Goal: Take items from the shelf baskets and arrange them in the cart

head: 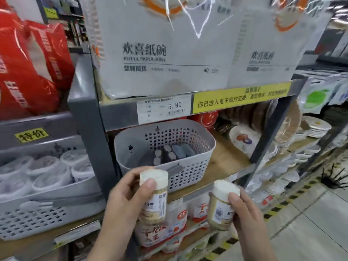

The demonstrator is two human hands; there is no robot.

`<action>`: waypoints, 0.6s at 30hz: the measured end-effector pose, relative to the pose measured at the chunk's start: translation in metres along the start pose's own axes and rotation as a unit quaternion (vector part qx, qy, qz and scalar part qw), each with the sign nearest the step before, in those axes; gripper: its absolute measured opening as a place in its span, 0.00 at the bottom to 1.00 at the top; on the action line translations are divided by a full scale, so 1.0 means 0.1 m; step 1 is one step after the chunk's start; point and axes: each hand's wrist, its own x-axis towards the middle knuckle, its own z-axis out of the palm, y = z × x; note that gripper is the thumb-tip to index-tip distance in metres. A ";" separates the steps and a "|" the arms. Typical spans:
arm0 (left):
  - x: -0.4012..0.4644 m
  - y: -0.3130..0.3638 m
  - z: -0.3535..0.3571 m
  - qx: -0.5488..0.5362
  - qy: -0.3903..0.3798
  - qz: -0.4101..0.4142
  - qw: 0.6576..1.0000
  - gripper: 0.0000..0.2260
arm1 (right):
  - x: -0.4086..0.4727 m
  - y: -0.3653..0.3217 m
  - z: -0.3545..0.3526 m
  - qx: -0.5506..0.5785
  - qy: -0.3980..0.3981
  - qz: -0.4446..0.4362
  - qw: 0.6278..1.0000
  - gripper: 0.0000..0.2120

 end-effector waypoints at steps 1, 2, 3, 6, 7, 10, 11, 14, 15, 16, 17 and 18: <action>0.08 0.03 0.02 -0.001 0.012 0.006 1.000 0.24 | 0.12 -0.05 0.02 0.002 -0.008 -0.008 1.000 0.29; 0.18 0.06 0.03 -0.006 0.028 0.013 0.999 0.22 | 0.25 -0.11 0.05 0.006 -0.014 -0.015 1.000 0.28; 0.26 0.08 0.06 -0.011 0.046 0.021 0.999 0.20 | 0.38 -0.16 0.08 0.009 -0.023 -0.024 0.999 0.27; 0.47 0.14 0.14 -0.014 0.093 0.034 0.995 0.16 | 0.72 -0.30 0.18 0.007 -0.047 -0.047 0.998 0.31; 0.52 0.17 0.18 -0.012 0.106 0.041 0.993 0.14 | 0.82 -0.33 0.20 0.002 -0.058 -0.058 0.997 0.34; 0.69 0.23 0.27 0.023 0.153 0.070 0.985 0.09 | 1.12 -0.45 0.30 0.012 -0.085 -0.076 0.993 0.34; 0.76 0.26 0.29 0.052 0.168 0.077 0.981 0.10 | 1.23 -0.49 0.33 0.017 -0.094 -0.079 0.992 0.33; 0.93 0.29 0.33 0.138 0.198 0.088 0.966 0.13 | 1.51 -0.61 0.44 0.011 -0.119 -0.089 0.989 0.20; 0.97 0.28 0.33 0.166 0.207 0.082 0.961 0.13 | 1.61 -0.63 0.47 -0.014 -0.135 -0.100 0.986 0.16; 1.00 0.27 0.33 0.194 0.214 0.077 0.954 0.13 | 1.68 -0.66 0.50 -0.044 -0.154 -0.111 0.981 0.13; 1.03 0.25 0.32 0.232 0.217 0.075 0.945 0.13 | 1.76 -0.67 0.53 -0.066 -0.179 -0.121 0.974 0.10; 1.06 0.22 0.30 0.268 0.219 0.081 0.935 0.13 | 1.78 -0.73 0.61 -0.080 -0.192 -0.122 0.970 0.10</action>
